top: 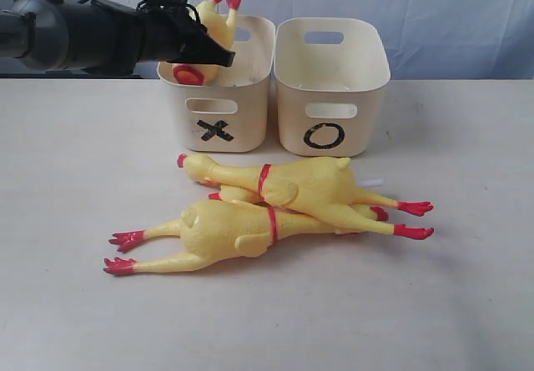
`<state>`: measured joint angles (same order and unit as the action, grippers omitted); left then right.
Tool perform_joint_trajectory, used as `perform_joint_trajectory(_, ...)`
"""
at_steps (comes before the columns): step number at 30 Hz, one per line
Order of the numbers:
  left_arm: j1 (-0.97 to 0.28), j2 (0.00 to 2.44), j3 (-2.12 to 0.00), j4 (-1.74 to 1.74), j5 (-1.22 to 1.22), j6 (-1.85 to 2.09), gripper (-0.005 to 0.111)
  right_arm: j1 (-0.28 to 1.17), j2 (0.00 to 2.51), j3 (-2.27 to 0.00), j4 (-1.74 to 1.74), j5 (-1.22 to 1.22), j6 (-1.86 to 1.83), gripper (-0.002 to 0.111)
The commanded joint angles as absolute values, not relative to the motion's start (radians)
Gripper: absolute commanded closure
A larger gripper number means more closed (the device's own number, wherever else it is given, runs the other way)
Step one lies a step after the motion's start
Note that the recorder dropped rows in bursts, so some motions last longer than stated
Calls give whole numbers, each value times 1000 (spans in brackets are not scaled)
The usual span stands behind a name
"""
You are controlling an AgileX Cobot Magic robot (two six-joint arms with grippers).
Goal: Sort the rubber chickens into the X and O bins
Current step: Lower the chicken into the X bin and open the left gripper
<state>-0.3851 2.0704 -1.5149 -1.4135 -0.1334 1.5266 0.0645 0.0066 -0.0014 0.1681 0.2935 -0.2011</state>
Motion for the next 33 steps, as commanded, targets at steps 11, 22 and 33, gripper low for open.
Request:
perform_joint_trajectory(11, -381, 2071, -1527, -1503, -240, 1574, 107, 60, 0, 0, 169, 281, -201, 109)
perform_joint_trajectory(22, -381, 2071, -1527, -1503, -158, 1582, 73, 60, 0, 0, 169, 281, -201, 109)
perform_joint_trajectory(33, -381, 2071, -1527, -1518, -152, 1582, 34, 60, 0, 0, 169, 281, -201, 109)
